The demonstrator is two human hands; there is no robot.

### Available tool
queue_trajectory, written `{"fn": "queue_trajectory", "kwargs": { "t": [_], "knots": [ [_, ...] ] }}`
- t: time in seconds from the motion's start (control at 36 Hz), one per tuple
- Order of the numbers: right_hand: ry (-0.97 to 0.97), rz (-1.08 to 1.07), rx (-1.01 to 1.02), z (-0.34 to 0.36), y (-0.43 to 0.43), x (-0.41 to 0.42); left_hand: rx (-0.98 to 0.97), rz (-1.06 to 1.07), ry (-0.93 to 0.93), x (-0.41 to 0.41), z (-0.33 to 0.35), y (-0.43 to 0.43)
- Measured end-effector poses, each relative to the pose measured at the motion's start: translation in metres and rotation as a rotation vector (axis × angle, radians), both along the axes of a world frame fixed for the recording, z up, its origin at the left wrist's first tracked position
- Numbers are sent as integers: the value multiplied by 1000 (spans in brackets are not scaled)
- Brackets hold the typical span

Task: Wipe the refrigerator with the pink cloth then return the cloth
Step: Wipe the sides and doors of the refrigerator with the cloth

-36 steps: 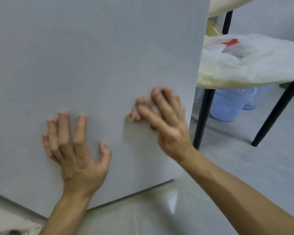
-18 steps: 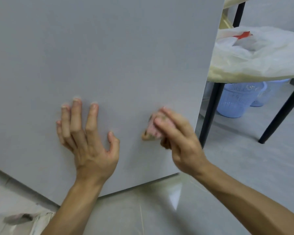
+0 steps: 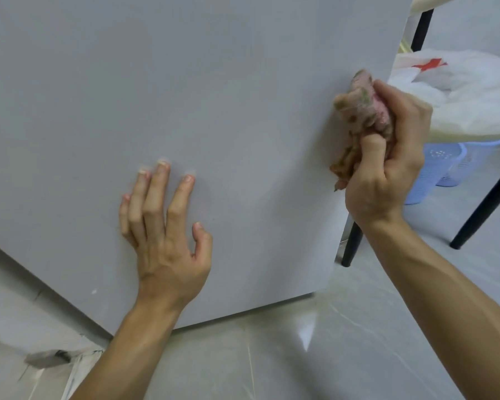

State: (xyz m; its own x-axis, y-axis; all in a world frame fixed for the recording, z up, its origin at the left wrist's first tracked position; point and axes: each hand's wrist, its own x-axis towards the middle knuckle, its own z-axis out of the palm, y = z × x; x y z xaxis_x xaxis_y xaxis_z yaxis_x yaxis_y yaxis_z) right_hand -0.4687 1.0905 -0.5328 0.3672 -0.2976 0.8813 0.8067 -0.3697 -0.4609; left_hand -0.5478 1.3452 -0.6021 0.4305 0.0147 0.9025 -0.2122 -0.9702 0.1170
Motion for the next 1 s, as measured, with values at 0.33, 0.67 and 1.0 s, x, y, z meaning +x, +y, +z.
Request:
{"fn": "queue_trajectory", "kwargs": {
  "t": [0.33,0.67,1.0],
  "knots": [
    [12,-213,-57,-6,6,-1,16,20,9,-3,1,3],
    [51,-378,-379,-44,25,-6,10,9,11,-4,0,2],
    [-179,-308,-144,13,22,12,46,-32,19,-6,-1,15]
  ]
}}
